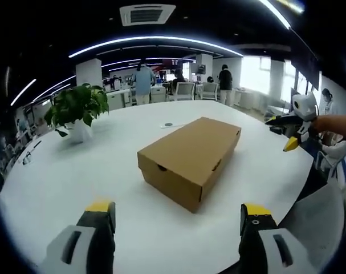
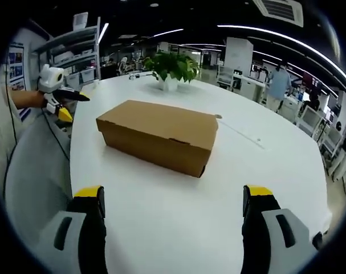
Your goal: Operate the shoe box by opening the lid, removing the specified soft item, and placing it in the target area until the item is outside and the box remains undamaged.
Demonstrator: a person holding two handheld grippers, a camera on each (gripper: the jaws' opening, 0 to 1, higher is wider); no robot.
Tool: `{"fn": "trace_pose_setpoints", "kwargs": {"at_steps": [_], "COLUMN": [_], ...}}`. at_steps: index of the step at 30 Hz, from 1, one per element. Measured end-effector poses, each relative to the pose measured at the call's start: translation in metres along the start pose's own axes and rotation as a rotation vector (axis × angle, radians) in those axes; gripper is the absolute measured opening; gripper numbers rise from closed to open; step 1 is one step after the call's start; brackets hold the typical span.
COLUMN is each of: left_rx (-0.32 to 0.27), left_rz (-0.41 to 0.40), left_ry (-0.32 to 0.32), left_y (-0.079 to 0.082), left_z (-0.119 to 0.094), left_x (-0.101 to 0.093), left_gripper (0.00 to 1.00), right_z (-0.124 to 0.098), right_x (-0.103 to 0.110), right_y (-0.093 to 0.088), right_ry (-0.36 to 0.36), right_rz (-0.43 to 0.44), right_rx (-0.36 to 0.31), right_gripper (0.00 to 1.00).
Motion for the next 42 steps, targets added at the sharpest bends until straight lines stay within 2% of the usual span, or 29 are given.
{"fn": "trace_pose_setpoints", "kwargs": {"at_steps": [10,23,34,37,42], "left_rx": [-0.003,-0.026,-0.060,-0.060,-0.044], "left_rz": [-0.002,-0.008,-0.026,-0.024,-0.045], "left_ry": [0.008,0.052,0.102,0.103,0.089], "left_y": [-0.002,0.000,0.003,0.001,0.000], "left_z": [0.011,0.029,0.046,0.051,0.059], "left_x": [-0.006,-0.017,-0.032,-0.035,-0.040], "left_gripper": [0.91,0.89,0.86,0.85,0.79], "right_z": [0.021,0.047,0.069,0.074,0.082], "right_x": [-0.012,-0.032,-0.044,-0.046,-0.053], "right_y": [0.005,0.016,0.023,0.023,0.024], "right_ry": [0.047,0.078,0.125,0.136,0.132], "right_rz": [-0.023,-0.047,-0.107,-0.122,-0.135], "right_rx": [0.000,-0.023,-0.038,-0.032,-0.027], "right_gripper": [0.94,0.88,0.77,0.74,0.66]}}
Point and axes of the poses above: the point that each gripper's makers call its tool centre point, and the gripper's own axes: z roughly forward along the fingers, x roughly to its left, y roughly out of its top, the point moved 7 cm from there along -z, roughly backward along the fingers, and after that the axes turned 10 degrees about -z, right-handed, at the moved point
